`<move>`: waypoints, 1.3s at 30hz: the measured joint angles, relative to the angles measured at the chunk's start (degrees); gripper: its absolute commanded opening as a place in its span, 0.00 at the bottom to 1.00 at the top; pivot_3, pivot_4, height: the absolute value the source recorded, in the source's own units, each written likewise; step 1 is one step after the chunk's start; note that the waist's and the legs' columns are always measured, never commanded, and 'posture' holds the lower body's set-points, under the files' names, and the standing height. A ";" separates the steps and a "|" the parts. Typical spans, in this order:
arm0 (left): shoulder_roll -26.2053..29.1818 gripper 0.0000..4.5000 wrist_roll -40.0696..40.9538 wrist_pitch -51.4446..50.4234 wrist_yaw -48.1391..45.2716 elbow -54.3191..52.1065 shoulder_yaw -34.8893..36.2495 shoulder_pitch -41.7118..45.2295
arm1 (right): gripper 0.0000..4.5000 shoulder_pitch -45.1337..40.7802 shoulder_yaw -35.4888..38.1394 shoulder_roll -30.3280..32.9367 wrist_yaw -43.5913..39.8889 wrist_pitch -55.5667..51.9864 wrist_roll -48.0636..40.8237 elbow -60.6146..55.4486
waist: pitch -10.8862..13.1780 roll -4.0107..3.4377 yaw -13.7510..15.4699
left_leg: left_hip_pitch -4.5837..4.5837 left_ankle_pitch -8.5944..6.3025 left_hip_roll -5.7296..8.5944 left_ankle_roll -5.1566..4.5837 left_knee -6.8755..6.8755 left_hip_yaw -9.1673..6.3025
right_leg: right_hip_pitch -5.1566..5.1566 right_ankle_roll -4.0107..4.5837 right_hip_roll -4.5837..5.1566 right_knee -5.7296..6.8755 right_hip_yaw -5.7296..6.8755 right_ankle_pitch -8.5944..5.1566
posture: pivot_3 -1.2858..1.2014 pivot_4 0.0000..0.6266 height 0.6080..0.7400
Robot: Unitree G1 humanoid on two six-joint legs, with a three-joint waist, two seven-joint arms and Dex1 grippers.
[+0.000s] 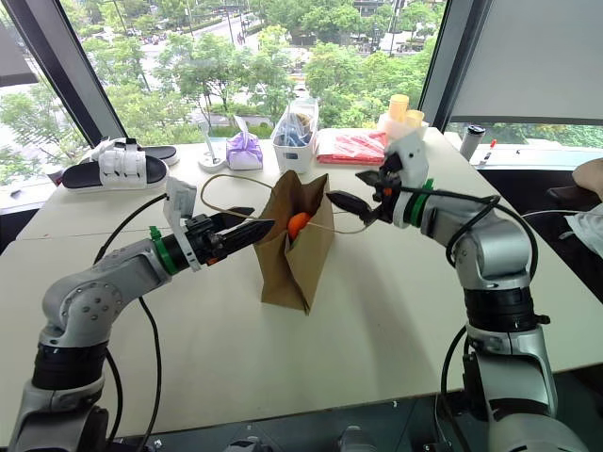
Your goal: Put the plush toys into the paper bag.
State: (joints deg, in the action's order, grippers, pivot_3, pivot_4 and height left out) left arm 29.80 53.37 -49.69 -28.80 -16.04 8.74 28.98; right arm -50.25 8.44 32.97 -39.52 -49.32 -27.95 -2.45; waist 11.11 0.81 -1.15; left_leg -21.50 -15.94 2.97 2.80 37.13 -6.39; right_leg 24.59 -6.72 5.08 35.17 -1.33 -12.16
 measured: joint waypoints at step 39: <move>-7.99 1.00 -11.60 4.21 -0.50 -4.79 -10.23 -7.73 | 0.02 18.42 -9.28 -7.83 5.45 1.34 0.97 -6.49 | 0.00 -0.01 0.42 | 0.01 -0.02 0.02 -0.03 0.06 0.03 | -0.05 0.00 0.03 -0.02 -0.02 0.00 | 0.52 0.24 1.00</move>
State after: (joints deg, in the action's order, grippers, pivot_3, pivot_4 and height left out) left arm 21.80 41.77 -45.47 -29.30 -20.83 -1.49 21.26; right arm -31.83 -0.84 25.14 -34.08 -47.98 -26.98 -8.94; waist 11.11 0.80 -0.72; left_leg -21.49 -15.95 2.99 2.77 37.19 -6.36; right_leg 24.54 -6.72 5.11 35.15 -1.36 -12.16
